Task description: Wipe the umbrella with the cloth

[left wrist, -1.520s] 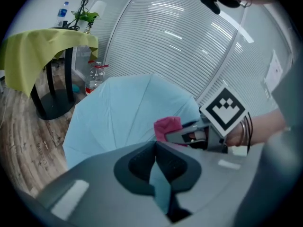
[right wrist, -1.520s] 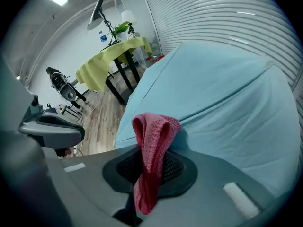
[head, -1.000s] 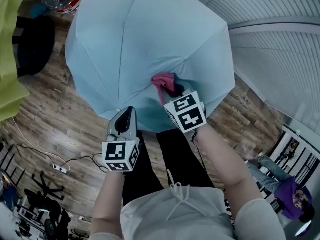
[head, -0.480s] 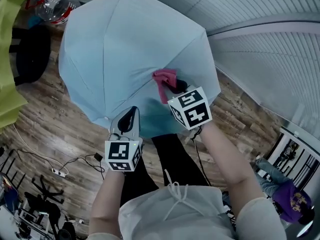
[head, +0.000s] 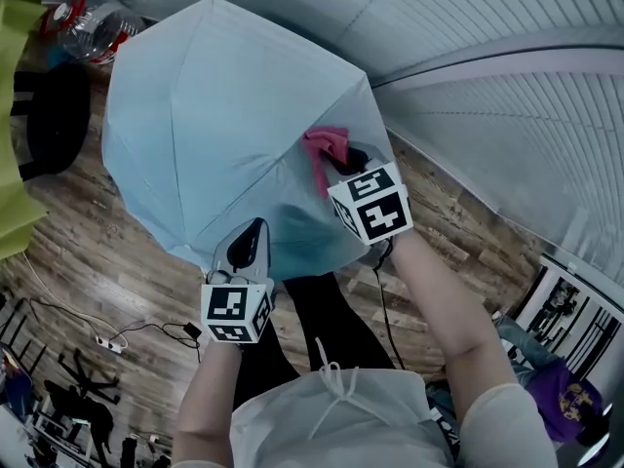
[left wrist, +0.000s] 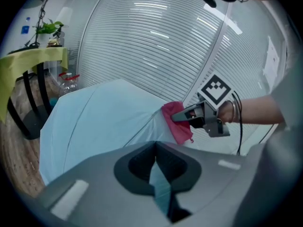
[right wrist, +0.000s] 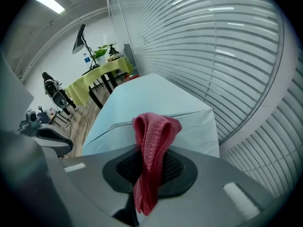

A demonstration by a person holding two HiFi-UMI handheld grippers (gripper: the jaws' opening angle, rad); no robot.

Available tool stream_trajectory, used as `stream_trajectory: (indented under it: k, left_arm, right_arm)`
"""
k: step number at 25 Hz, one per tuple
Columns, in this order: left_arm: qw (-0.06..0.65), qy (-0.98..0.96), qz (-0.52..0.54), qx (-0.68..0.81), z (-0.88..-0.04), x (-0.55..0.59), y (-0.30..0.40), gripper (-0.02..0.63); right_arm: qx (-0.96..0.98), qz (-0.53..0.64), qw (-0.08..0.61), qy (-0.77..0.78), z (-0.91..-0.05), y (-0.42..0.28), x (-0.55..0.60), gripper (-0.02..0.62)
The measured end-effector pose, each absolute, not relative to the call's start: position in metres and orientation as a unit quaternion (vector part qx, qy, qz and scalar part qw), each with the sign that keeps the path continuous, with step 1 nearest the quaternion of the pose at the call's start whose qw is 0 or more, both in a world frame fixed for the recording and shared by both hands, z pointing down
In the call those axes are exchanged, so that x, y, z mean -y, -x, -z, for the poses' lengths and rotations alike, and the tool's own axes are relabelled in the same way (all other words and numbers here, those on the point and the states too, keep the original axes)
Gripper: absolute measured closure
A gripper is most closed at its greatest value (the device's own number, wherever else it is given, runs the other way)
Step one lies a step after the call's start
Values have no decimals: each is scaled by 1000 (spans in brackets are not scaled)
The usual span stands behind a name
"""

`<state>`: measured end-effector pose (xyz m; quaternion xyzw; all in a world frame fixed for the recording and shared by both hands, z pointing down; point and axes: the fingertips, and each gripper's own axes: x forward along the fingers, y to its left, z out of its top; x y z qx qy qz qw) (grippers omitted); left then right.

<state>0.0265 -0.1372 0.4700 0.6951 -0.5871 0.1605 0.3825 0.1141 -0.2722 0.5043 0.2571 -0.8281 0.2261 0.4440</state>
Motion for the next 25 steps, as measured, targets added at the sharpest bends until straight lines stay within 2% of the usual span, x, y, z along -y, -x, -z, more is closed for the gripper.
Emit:
stream_trajectory:
  k: [16, 25]
  left_arm:
    - [400, -656, -159, 620, -482, 126, -37, 600]
    - [407, -657, -134, 620, -477, 122, -54, 600]
  right_arm:
    - [801, -178, 475, -317, -540, -182, 347, 535]
    - [785, -176, 476, -355, -524, -217, 351, 535]
